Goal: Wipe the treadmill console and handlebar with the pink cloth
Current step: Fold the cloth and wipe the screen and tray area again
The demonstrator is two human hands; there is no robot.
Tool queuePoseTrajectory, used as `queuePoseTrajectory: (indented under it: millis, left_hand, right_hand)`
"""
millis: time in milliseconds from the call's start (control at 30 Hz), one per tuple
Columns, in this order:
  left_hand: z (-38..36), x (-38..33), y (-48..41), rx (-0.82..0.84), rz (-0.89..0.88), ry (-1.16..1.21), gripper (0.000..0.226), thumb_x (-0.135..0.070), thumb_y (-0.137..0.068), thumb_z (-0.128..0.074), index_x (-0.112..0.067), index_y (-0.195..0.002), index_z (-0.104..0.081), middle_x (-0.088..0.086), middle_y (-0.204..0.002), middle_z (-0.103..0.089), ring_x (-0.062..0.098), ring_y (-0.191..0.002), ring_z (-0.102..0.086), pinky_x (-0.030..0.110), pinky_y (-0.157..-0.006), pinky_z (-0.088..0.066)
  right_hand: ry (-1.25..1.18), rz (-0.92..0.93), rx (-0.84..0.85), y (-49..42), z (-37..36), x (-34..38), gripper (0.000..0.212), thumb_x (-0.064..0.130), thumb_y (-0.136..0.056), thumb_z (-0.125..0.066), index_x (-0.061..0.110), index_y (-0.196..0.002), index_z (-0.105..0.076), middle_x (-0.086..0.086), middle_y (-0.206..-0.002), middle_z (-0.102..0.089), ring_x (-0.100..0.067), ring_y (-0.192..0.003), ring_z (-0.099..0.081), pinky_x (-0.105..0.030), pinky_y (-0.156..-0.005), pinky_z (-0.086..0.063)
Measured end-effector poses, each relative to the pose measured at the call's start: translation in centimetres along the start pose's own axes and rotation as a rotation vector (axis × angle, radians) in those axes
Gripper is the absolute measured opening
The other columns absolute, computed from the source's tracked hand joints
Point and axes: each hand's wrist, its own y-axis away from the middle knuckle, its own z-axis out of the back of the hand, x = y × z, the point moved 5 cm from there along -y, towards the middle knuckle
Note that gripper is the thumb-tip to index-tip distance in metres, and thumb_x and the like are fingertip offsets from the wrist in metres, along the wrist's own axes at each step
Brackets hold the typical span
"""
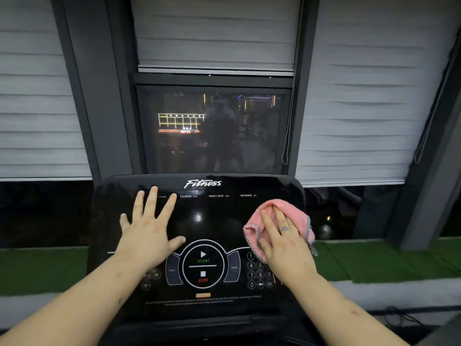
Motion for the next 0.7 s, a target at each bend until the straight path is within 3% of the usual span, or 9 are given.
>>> queuePoseTrajectory:
  millis: [67, 133, 200, 267, 333, 433, 600, 700]
  left_hand:
    - [0.4, -0.5, -0.1, 0.006, 0.003, 0.016, 0.111, -0.079, -0.084, -0.058, -0.041, -0.162, 0.01, 0.004, -0.169, 0.026, 0.033, -0.156, 0.023, 0.066, -0.122, -0.02]
    - [1.0, -1.8, -0.3, -0.015, -0.02, 0.026, 0.111, -0.078, -0.084, -0.06, -0.041, -0.163, 0.008, 0.004, -0.169, 0.025, 0.033, -0.156, 0.022, 0.067, -0.123, -0.018]
    - [1.6, -3.8, -0.6, -0.024, -0.055, 0.043, 0.11, -0.078, -0.084, -0.06, -0.041, -0.162, 0.008, 0.004, -0.169, 0.025, 0.033, -0.156, 0.023, 0.067, -0.123, -0.015]
    - [1.8, -5.5, -0.9, -0.01, -0.07, 0.047, 0.11, -0.078, -0.084, -0.06, -0.043, -0.162, 0.01, 0.003, -0.169, 0.026, 0.033, -0.155, 0.025, 0.068, -0.123, -0.011]
    - [1.4, -6.4, -1.0, 0.015, -0.067, 0.036, 0.111, -0.079, -0.083, -0.06, -0.044, -0.16, 0.013, 0.002, -0.168, 0.029, 0.034, -0.154, 0.027, 0.069, -0.123, -0.011]
    - [0.7, -6.7, -0.9, 0.034, -0.068, 0.023, 0.113, -0.079, -0.083, -0.061, -0.044, -0.16, 0.014, 0.003, -0.166, 0.033, 0.035, -0.153, 0.03, 0.07, -0.121, -0.012]
    - [0.5, -6.7, -0.7, 0.021, -0.073, 0.011, 0.113, -0.079, -0.083, -0.061, -0.043, -0.161, 0.014, 0.004, -0.166, 0.033, 0.036, -0.153, 0.029, 0.07, -0.121, -0.015]
    - [0.3, -6.7, -0.7, 0.017, -0.073, 0.01, 0.113, -0.079, -0.083, -0.061, -0.043, -0.16, 0.014, 0.005, -0.166, 0.033, 0.037, -0.153, 0.029, 0.071, -0.121, -0.016]
  right_hand:
    - [-0.08, -0.01, -0.115, -0.7, 1.9, -0.1, 0.065, 0.045, -0.095, -0.061, 0.028, -0.155, -0.041, -0.007, -0.168, -0.026, -0.03, -0.141, -0.05, -0.049, -0.095, -0.058]
    - [-0.088, -0.011, -0.221, -2.2, 3.6, -0.6, 0.075, 0.04, -0.088, -0.074, 0.027, -0.154, -0.042, -0.007, -0.164, -0.034, -0.03, -0.134, -0.056, -0.049, -0.087, -0.061]
    - [-0.081, 0.0, -0.274, -4.0, 4.8, -1.0, 0.076, 0.043, -0.093, -0.068, 0.027, -0.16, -0.035, -0.007, -0.167, -0.03, -0.029, -0.144, -0.046, -0.052, -0.1, -0.054]
    - [-0.102, -0.019, -0.208, -5.5, 5.0, -1.1, 0.076, 0.047, -0.099, -0.058, 0.032, -0.164, -0.021, -0.004, -0.172, -0.018, -0.03, -0.151, -0.033, -0.052, -0.114, -0.043]
    - [-0.102, -0.027, -0.177, -5.4, 4.7, -1.1, 0.075, 0.051, -0.102, -0.049, 0.037, -0.165, -0.01, 0.001, -0.173, -0.01, -0.03, -0.153, -0.029, -0.051, -0.119, -0.037]
    - [-0.131, -0.031, -0.168, -3.6, 3.2, -1.3, 0.071, 0.053, -0.103, -0.039, 0.039, -0.164, -0.006, 0.002, -0.173, -0.009, -0.029, -0.15, -0.033, -0.049, -0.117, -0.04]
    - [-0.154, -0.022, -0.204, 1.9, -1.0, -1.3, 0.068, 0.046, -0.1, -0.047, 0.03, -0.163, -0.027, -0.006, -0.167, -0.029, -0.029, -0.136, -0.053, -0.044, -0.09, -0.061]
    - [-0.126, -0.02, -0.122, 3.5, -3.0, -1.3, 0.067, 0.053, -0.1, -0.03, 0.033, -0.163, -0.023, -0.005, -0.171, -0.019, -0.027, -0.143, -0.046, -0.045, -0.099, -0.056]
